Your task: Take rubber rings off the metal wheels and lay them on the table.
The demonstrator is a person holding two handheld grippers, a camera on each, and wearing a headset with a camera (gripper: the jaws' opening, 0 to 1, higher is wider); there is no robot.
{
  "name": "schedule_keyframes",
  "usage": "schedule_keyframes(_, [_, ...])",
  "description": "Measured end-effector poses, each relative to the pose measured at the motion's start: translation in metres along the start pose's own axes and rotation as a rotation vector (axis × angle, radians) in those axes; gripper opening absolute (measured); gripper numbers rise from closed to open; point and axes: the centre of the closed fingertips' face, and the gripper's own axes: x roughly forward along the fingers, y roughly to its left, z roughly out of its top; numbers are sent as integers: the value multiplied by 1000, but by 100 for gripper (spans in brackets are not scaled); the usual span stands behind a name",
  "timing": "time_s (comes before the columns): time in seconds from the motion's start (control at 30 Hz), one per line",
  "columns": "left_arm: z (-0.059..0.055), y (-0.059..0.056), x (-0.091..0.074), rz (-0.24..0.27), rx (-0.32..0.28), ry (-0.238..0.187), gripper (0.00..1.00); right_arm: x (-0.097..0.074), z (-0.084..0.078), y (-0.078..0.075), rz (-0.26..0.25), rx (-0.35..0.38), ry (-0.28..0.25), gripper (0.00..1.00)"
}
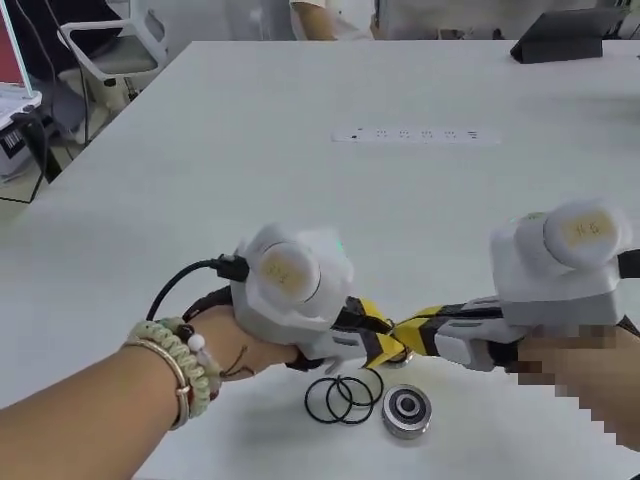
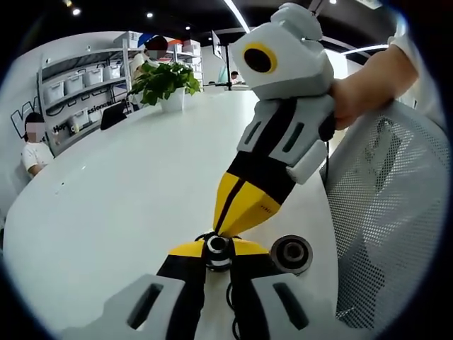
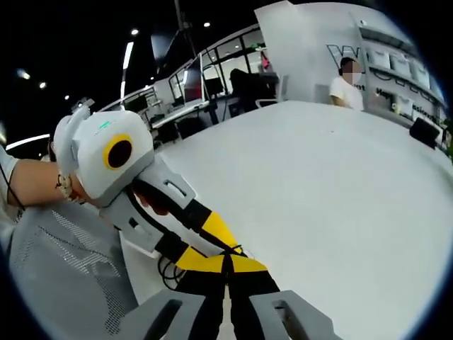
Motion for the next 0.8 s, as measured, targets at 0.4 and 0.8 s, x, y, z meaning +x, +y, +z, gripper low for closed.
schedule_keyframes(0.4, [6, 5, -14, -17, 56, 45, 8, -3, -1, -7, -19, 42, -5, 0])
schedule_keyframes(0.8, [39, 17, -56, -14, 44, -29, 31, -6, 10, 2, 19, 37, -47, 0])
